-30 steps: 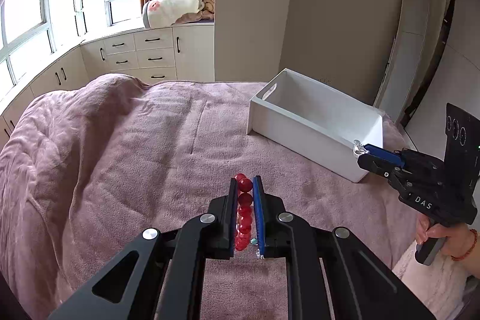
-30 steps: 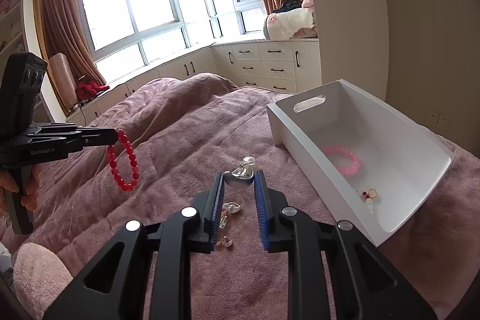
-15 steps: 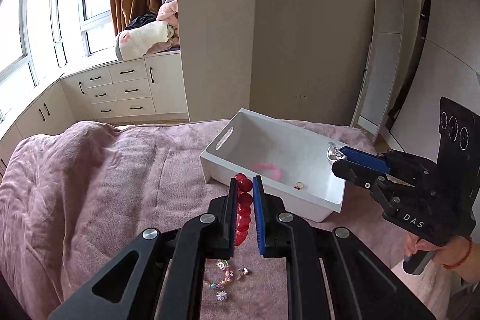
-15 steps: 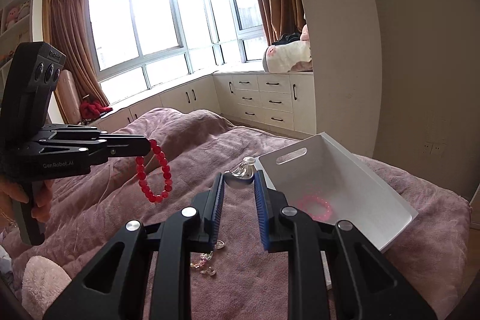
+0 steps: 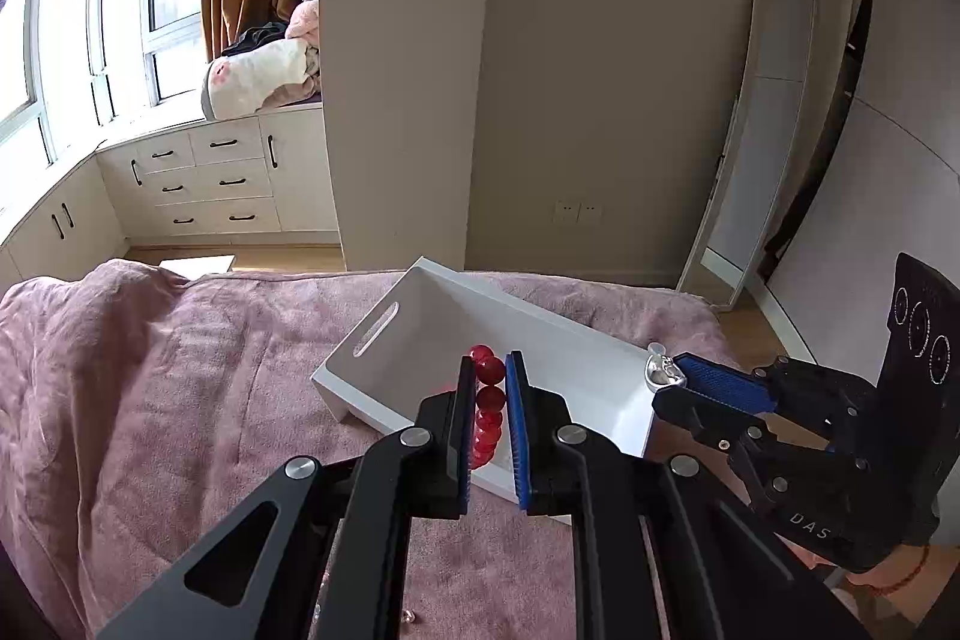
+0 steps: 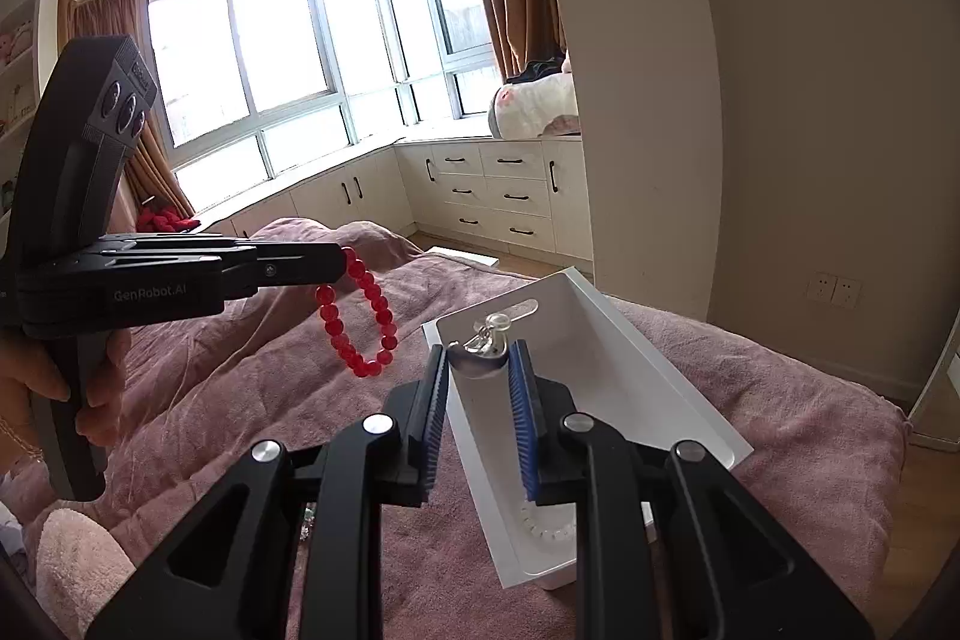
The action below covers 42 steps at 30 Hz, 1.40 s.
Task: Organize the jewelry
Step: 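Carry the red bracelet and silver ring into the white bin and release both, then withdraw both tools from the bin toward the charm bracelet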
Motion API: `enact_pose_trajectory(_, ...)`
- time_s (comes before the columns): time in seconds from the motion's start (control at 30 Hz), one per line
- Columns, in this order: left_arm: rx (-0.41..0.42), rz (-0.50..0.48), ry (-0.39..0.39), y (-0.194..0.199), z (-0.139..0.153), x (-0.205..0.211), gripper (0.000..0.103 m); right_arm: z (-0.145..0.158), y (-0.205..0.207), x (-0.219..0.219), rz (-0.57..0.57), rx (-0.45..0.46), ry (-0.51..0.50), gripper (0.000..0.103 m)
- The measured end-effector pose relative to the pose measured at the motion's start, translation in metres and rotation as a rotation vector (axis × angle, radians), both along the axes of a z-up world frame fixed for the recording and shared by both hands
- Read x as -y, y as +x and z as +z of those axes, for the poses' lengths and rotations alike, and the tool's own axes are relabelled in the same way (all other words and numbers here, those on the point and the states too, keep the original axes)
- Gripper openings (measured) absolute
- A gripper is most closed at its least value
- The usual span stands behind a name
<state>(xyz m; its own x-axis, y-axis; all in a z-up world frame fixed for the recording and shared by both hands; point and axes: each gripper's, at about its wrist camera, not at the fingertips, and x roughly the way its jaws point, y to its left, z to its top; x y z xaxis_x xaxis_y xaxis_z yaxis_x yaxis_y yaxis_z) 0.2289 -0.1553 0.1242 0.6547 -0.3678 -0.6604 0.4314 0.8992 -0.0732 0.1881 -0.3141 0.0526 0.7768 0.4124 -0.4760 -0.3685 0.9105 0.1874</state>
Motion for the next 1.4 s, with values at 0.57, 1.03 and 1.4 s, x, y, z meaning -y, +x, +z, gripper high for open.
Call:
enact_pose_trajectory(0.57,-0.051,-0.026,0.177,0.082,-0.062,0.065,0.015,-0.066,0.051,0.044,-0.036,-0.152,-0.041,0.021)
enact_pose_trajectory(1.03,-0.171,-0.026,0.186,0.123,-0.134,0.086,0.015,-0.106,0.073,0.042,-0.031,-0.227,-0.129,0.021)
enact_pose_trajectory(1.4,-0.128,-0.024,0.199,0.118,-0.126,0.083,0.035,-0.09,0.073,0.031,-0.016,-0.205,-0.149,0.023)
